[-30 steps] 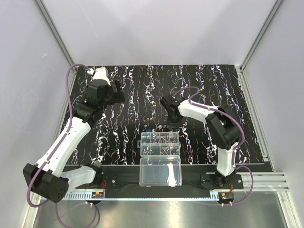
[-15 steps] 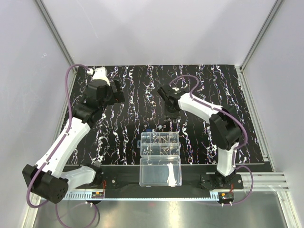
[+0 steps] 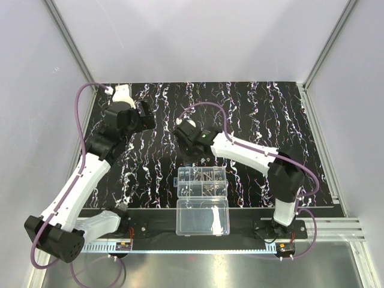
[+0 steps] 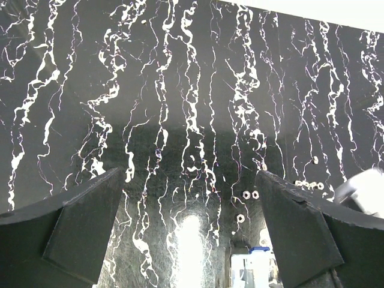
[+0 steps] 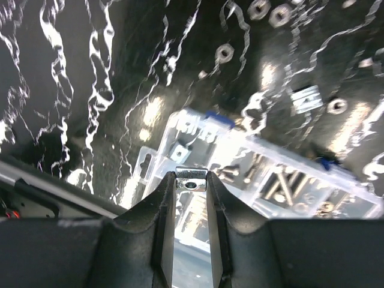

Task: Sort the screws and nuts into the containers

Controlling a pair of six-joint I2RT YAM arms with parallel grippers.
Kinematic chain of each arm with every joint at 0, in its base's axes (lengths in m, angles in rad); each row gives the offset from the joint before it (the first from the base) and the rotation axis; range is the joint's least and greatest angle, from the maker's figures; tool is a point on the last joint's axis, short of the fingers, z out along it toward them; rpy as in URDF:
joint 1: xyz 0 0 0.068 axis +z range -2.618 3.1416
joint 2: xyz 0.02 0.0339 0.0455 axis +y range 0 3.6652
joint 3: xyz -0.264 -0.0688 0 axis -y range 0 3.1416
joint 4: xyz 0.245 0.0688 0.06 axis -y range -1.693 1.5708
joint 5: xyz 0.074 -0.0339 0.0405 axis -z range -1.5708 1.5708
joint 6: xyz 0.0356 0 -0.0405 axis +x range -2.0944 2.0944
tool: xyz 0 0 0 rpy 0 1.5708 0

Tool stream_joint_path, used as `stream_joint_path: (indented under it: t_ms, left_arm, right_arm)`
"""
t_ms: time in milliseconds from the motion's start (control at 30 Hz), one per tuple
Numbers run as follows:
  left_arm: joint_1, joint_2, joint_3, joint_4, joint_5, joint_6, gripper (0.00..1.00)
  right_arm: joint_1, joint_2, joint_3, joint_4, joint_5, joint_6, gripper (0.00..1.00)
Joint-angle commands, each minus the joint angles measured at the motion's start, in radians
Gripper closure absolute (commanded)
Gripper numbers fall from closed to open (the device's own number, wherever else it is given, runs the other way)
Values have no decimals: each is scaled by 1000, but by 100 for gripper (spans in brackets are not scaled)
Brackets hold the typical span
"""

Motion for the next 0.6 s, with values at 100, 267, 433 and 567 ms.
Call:
stream_joint_path:
  t_ms: [100, 267, 433, 567]
  left_arm:
    - [4, -41, 36, 21, 7, -3, 1]
    - [2, -38, 34, 22, 15, -5, 1]
    - [4, -41, 36, 22, 13, -5, 1]
    - [4, -37, 36, 22, 18, -3, 1]
  right_arm:
    - [22, 33, -41, 55, -45, 16, 89]
    - [41, 72, -30, 74, -70, 17, 89]
    - [49, 108, 1, 64, -74, 17, 87]
    - [52, 111, -5, 61, -71, 16, 74]
